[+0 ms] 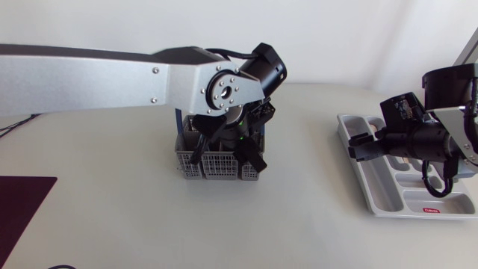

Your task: Sort the cutlery from the basket into the organizer compartments.

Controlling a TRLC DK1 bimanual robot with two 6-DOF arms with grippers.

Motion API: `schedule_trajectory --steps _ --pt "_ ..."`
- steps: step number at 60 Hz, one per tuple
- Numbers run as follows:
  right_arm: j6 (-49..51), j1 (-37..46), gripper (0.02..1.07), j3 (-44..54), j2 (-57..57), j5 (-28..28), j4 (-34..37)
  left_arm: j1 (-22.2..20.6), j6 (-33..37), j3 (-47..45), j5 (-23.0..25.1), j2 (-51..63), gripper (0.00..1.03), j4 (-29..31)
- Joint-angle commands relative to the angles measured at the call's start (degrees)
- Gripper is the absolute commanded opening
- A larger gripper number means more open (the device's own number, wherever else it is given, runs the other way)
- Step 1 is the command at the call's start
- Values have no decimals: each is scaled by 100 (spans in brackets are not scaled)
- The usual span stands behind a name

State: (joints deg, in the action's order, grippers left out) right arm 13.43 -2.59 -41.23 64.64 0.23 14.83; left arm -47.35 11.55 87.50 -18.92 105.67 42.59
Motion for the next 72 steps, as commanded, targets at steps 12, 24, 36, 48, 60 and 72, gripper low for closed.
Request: schedule_trajectory --steps 12,24,36,48,60,72 --pt "-121 -57 85 151 -66 30 2 77 -144 47 -314 209 47 -172" --pt "-121 -57 86 151 -75 39 -6 77 -118 56 -314 253 47 -233" --pt "-121 -57 87 168 -83 39 -15 42 -127 47 -349 332 47 -233" --pt "-121 -66 87 186 -110 39 -15 51 -109 3 -543 402 47 -365" --pt "-121 -93 87 203 -118 39 -24 42 -65 -93 -754 446 43 -532" --pt "-121 -101 87 221 -136 39 -24 -2 -65 -243 -877 411 40 -541"
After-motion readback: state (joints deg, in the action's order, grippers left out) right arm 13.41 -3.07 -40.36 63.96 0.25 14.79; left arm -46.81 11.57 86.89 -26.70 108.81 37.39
